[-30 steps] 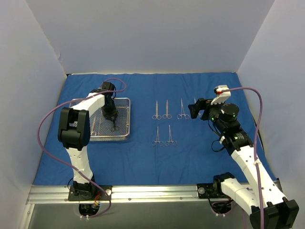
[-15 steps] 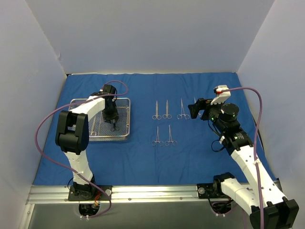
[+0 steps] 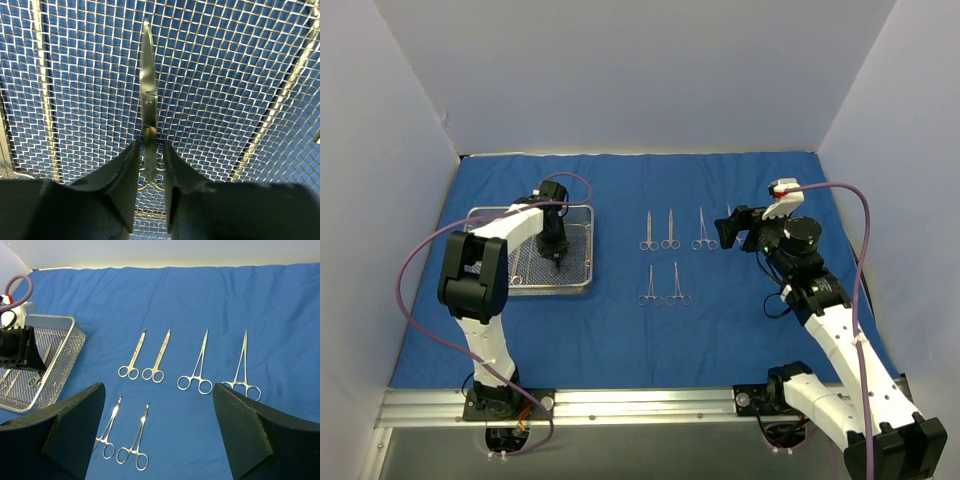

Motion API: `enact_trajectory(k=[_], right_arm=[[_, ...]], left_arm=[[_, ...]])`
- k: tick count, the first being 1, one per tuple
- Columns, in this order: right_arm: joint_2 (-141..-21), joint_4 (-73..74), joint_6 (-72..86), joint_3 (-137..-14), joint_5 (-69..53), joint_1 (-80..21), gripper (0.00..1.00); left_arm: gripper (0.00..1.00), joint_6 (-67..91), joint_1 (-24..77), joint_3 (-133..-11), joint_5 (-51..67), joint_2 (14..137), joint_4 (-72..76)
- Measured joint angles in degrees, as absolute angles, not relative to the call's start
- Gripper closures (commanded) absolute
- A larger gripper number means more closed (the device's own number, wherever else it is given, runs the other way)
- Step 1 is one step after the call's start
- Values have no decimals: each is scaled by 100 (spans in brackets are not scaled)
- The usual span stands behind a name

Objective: Open and lay out the surgical kit
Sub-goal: Pick up the medical item from the container, then place the medical item in the surgical kit.

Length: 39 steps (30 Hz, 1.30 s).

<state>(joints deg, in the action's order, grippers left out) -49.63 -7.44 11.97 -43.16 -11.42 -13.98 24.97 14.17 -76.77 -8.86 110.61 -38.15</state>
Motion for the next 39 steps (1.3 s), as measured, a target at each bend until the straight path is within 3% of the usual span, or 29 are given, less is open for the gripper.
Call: enact_trajectory(k=[7,18,28,39], right_arm=[[-4963,-744,1197,-4316,-1142,-1398,16],[-4963,-742,1194,-4316,-1140,-1398,16],[-4960,-648,1194,-4318,-1140,-1398,16],[-4453,-189,1262,-4648,-998,-1398,15]], left_arm=[[97,2510,1441,-7699,-941,11083,-3822],[98,2473,1470,-8066,-1066,10986,-4270],[98,2624,1673,-8781,-1194,10141,-4768],[98,3750,3730,-9535,-1476,10195,-5181]])
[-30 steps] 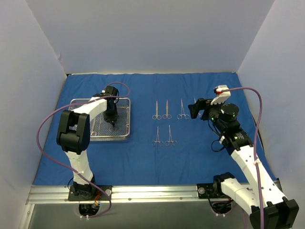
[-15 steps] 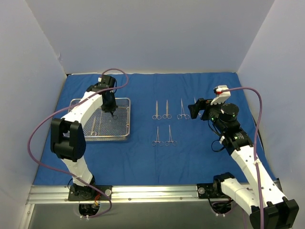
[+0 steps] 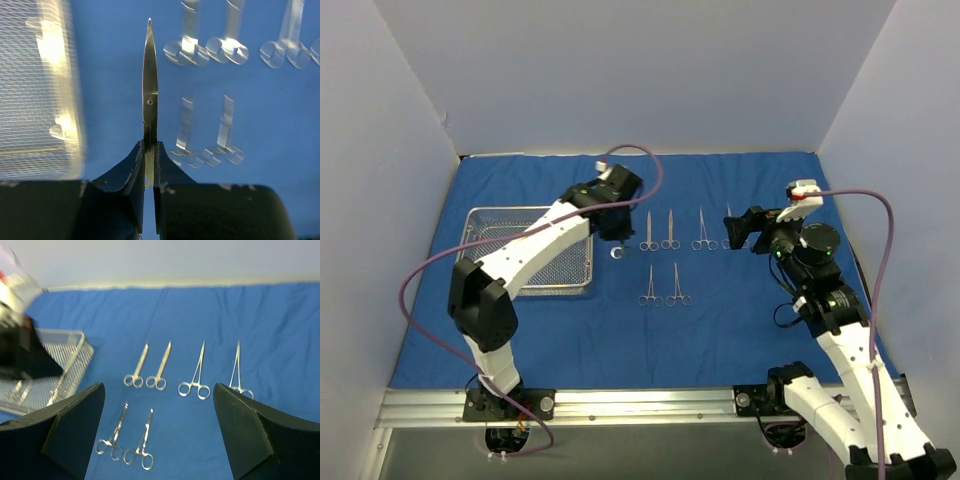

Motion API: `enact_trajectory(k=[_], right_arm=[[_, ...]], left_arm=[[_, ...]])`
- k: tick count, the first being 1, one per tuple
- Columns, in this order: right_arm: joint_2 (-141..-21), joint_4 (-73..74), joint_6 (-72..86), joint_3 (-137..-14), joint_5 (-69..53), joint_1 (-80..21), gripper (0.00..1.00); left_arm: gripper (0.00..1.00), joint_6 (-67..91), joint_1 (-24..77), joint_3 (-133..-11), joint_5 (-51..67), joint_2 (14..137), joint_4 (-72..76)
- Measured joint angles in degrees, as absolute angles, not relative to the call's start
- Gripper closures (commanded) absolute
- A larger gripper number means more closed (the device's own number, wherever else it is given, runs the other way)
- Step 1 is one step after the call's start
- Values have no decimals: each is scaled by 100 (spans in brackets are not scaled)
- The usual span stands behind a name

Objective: Open and lay out the surgical kit
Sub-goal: Place the medical item in the surgical kit.

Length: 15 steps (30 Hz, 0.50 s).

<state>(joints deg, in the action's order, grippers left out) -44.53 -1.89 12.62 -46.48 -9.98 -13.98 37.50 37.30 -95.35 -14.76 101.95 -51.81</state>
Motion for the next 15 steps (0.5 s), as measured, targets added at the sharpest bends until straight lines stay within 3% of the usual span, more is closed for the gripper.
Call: enact_trajectory(k=[15], right_arm=[[-3398,714,1529,-5369,-178,-1398,13]], left_arm=[[98,4908,5933,-12873,-1723,13150,-5948]])
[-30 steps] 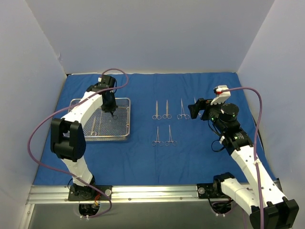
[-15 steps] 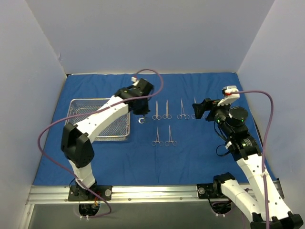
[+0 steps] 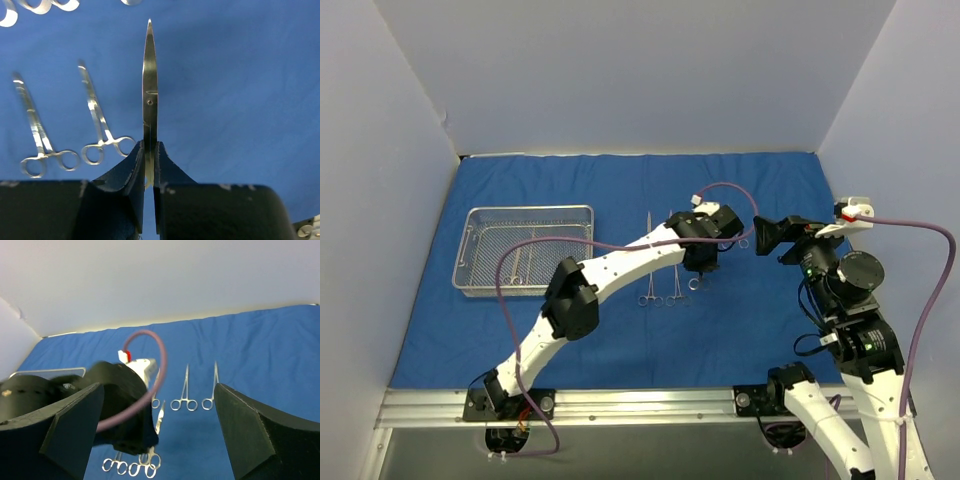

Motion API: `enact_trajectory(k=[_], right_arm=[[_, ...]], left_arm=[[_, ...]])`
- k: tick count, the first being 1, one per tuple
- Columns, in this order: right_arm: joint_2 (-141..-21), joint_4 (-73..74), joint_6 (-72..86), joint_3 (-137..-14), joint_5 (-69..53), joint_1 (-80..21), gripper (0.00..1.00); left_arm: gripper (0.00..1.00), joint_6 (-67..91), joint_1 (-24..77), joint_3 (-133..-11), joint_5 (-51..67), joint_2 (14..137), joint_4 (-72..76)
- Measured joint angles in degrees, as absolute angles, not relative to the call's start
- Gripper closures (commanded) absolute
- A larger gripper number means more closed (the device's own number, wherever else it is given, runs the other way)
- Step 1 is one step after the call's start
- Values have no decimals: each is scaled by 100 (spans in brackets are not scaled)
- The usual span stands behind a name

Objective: Open and lay out the surgical kit
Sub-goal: Place the medical item in the surgical kit.

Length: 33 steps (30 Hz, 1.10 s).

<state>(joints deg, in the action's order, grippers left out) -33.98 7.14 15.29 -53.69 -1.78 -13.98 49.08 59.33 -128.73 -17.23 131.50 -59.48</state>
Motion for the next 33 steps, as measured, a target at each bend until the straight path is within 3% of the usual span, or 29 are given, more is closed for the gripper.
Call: enact_trajectory(k=[7,33], right_arm=[[-3205,1017,1518,-5369,167,-1398,12],[-3122,1221,1367,-5369,377,-1398,12]], left_arm=[[98,5089,6191,-13753,-1708,14090,-6215],[93,5765,6204,-14099,-1785,14855,-6195]])
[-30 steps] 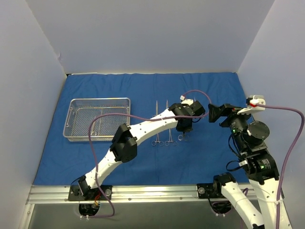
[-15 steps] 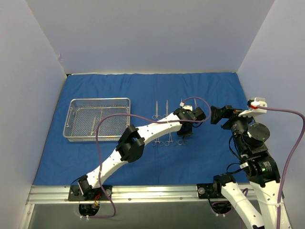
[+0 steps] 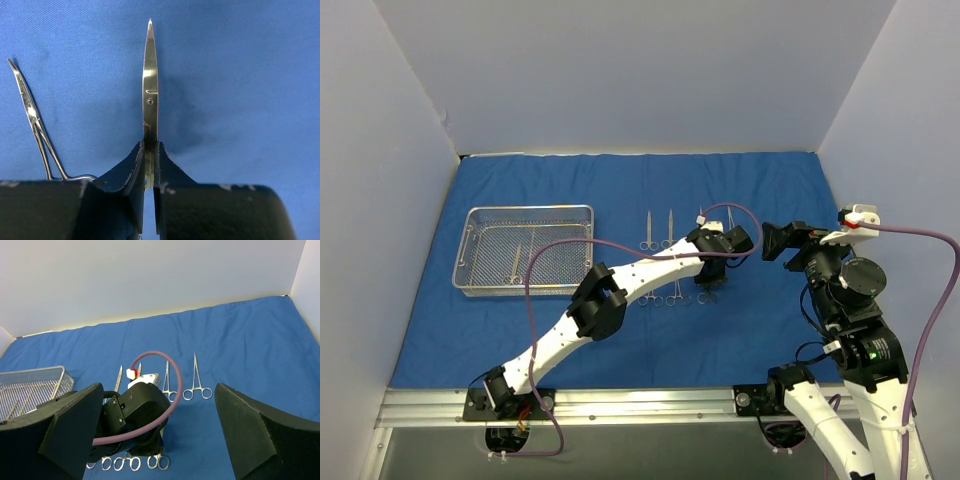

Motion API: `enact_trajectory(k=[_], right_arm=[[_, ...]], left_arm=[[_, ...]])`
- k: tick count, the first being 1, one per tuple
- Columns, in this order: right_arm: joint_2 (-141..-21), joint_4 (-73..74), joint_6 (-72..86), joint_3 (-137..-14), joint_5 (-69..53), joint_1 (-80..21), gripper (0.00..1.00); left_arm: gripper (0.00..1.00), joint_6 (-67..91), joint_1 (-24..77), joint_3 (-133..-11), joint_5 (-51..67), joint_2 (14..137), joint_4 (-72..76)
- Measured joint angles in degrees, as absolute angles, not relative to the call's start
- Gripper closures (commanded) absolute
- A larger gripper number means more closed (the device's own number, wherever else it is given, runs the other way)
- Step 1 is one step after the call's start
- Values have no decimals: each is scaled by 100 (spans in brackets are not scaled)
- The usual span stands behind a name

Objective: Open and lay out the surgical kit
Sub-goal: Place the medical item in the surgical kit, then pick up the medical item from the container.

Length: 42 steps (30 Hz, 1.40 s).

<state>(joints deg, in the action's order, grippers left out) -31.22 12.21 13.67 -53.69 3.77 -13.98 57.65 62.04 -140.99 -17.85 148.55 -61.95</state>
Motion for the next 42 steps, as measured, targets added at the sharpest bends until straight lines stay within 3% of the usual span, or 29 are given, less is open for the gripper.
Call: enact_trajectory(k=[3,22,32,42], right_arm=[[-3122,1221,1356,-5367,377,-1398,12],[-3122,1221,1321,-5325,366,-1398,11],[-3122,1227,1299,-5334,292,-1398,11],[-3225,1437,1157,-6222,71,-1398,9]], left_arm=[[92,5863,6198,-14116,-1785,14886,-6191],[61,6088,6165,-14136,-1778,14910,-6139],[53,6097,6165,-14025,-1782,14844,-6062],[39,5371,6128,-13817,-2202,13627,-6016]])
